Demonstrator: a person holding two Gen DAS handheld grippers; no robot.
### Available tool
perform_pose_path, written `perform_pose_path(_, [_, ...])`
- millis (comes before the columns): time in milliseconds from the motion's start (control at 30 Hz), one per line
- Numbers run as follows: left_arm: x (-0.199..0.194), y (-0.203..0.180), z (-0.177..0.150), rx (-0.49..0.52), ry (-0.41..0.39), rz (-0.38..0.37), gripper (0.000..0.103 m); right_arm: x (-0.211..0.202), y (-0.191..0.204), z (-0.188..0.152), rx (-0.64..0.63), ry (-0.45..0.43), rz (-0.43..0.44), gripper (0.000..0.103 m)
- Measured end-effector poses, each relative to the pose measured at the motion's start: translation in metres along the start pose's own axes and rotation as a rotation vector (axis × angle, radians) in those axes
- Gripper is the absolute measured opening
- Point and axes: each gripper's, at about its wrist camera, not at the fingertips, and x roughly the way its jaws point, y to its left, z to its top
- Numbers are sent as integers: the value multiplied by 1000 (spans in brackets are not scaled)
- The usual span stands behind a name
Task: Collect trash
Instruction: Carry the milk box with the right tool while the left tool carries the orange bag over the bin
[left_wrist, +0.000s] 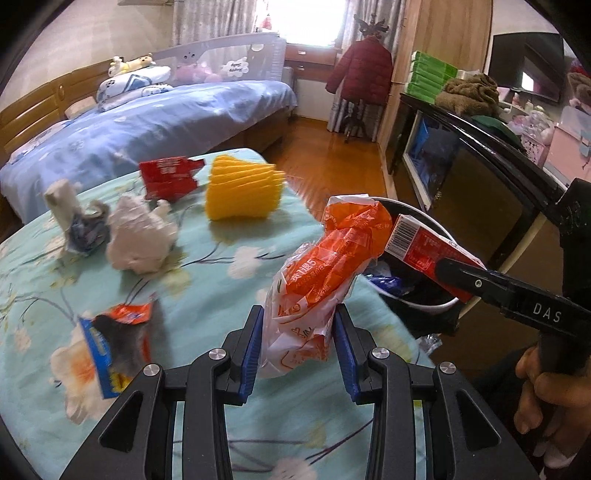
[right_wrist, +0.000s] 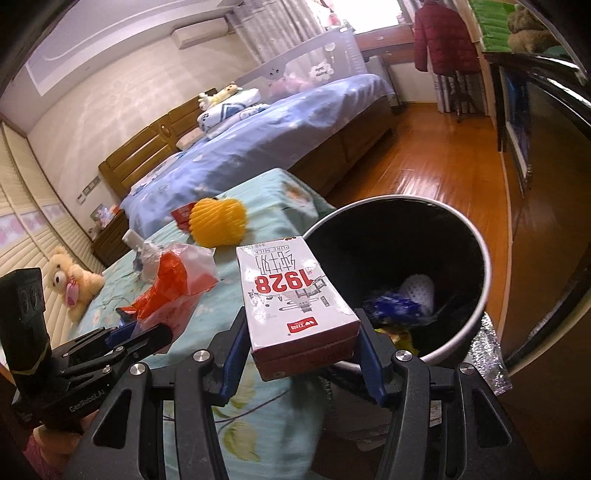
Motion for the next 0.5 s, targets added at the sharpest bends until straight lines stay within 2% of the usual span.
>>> perform_pose_path(500, [35,-26,19,42,19,-24,36,-1,-34,8,66,-5,-49,54])
